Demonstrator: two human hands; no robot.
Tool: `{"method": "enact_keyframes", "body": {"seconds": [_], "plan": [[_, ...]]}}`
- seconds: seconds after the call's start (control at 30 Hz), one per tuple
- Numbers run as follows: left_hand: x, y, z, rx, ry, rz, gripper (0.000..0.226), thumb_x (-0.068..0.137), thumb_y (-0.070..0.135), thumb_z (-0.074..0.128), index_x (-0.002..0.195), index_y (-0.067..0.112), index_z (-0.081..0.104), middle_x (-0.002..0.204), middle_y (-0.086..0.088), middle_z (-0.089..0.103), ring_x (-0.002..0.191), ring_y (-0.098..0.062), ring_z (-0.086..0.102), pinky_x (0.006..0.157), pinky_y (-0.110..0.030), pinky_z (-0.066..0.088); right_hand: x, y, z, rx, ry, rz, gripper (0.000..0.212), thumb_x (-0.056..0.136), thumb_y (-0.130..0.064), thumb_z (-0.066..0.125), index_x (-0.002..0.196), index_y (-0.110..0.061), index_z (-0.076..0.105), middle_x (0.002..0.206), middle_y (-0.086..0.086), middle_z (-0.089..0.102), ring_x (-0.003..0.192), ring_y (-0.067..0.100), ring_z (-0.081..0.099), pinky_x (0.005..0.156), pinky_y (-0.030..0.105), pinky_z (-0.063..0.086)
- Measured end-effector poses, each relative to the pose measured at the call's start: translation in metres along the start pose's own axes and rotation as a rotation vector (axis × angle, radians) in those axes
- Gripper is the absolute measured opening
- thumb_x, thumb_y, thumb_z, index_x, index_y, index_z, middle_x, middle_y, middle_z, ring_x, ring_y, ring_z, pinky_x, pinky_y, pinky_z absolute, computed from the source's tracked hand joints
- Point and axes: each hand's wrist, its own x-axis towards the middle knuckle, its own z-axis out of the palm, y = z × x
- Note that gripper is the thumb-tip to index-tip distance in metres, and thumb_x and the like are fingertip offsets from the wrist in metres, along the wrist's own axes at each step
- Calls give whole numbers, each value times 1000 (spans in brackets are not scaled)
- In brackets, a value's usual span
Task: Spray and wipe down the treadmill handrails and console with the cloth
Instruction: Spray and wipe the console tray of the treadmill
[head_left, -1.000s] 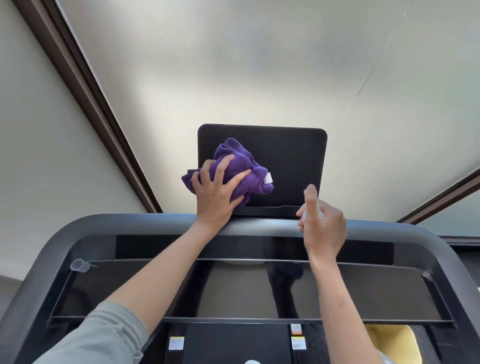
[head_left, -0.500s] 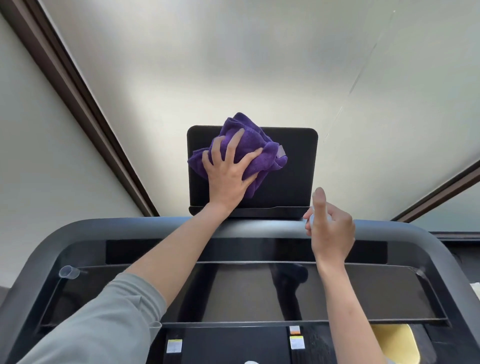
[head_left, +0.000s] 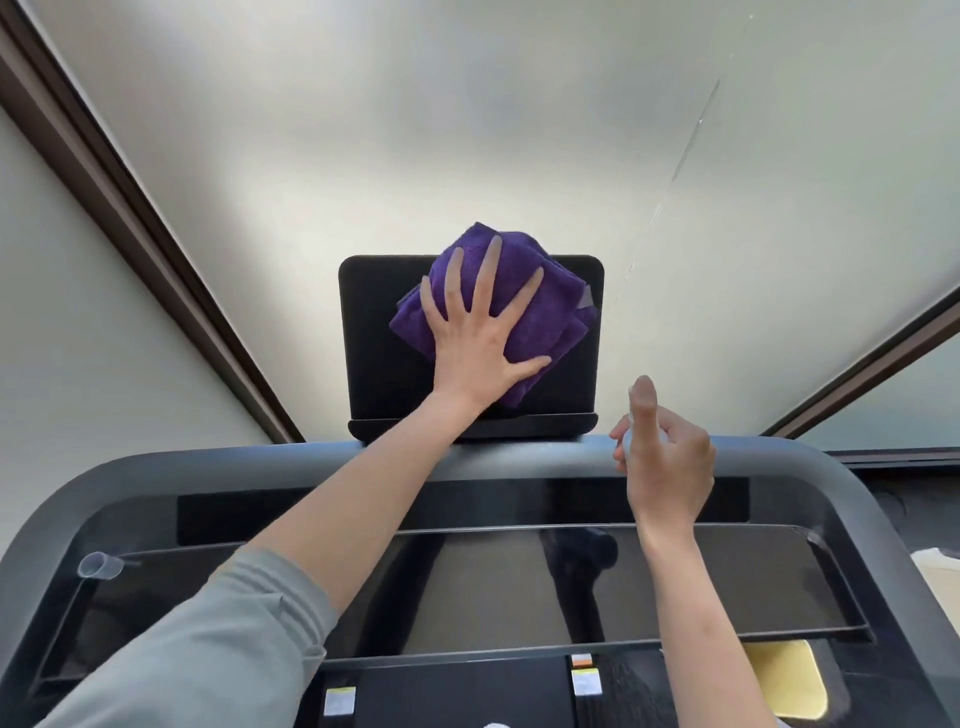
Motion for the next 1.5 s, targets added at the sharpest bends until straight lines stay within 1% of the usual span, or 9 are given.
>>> {"method": "enact_keyframes", "body": {"seconds": [0.07, 0.23, 0.4, 0.57, 0.7, 1.03, 1.17, 1.37, 1.5], "plan": [[-7, 3, 13, 47, -29, 2, 76, 81, 69, 47, 149, 42, 31, 159, -6, 8, 141, -41, 16, 109, -60, 13, 0, 3, -1, -9, 7, 1, 83, 77, -85, 27, 51, -13, 58, 51, 3, 61, 60, 26, 59, 63, 32, 43], [-41, -5, 15, 5, 54, 69, 52, 85, 48, 52, 136, 42, 51, 149, 1, 31, 122, -36, 38, 92, -49, 36, -3, 8, -5, -13, 2, 11, 84, 76, -88, 26, 50, -14, 58, 49, 6, 59, 61, 29, 60, 67, 34, 44], [-78, -1, 3, -152, 20, -7, 44, 83, 45, 54, 126, 37, 62, 140, 1, 46, 105, -30, 44, 79, -44, 42, -5, 15, -8, -14, -8, 23, 81, 77, -87, 27, 49, -17, 57, 44, 0, 56, 59, 27, 60, 66, 34, 44], [-30, 16, -15, -138, 157, -32, 46, 85, 41, 57, 130, 33, 60, 145, -5, 47, 115, -34, 44, 88, -48, 38, 0, 23, -17, -23, -4, 6, 81, 79, -85, 27, 50, -16, 58, 45, -6, 58, 58, 27, 60, 64, 32, 43], [21, 43, 7, -77, 55, -10, 59, 78, 60, 57, 131, 36, 56, 153, -5, 37, 134, -37, 30, 102, -56, 25, 2, 27, -22, -27, 9, 19, 81, 78, -86, 28, 50, -16, 58, 46, -8, 60, 58, 27, 60, 66, 33, 44], [-28, 36, 22, -201, 96, 111, 20, 78, 39, 67, 96, 30, 69, 130, 5, 58, 111, -33, 43, 83, -44, 36, -1, 26, -27, -10, 30, 44, 81, 77, -87, 29, 48, -16, 56, 43, -2, 56, 58, 29, 61, 64, 32, 42], [-54, 38, 9, -183, 76, 82, 23, 78, 41, 65, 97, 29, 69, 132, 2, 57, 113, -33, 41, 86, -44, 33, -1, 31, -37, -10, 34, 54, 79, 77, -87, 28, 46, -19, 55, 43, -1, 57, 58, 28, 61, 65, 33, 44], [27, 59, 15, -127, 79, 124, 35, 81, 47, 59, 114, 37, 66, 142, 0, 49, 127, -35, 32, 96, -54, 29, 3, 40, -50, -24, 76, 63, 80, 79, -85, 27, 49, -17, 57, 44, -2, 58, 56, 25, 61, 66, 33, 45], [3, 53, 27, -117, 31, 205, 27, 79, 44, 66, 104, 34, 69, 134, 4, 55, 115, -37, 42, 85, -47, 35, -3, 41, -48, -23, 66, 90, 78, 78, -85, 29, 49, -18, 56, 44, -2, 57, 58, 28, 60, 68, 34, 45]]}}
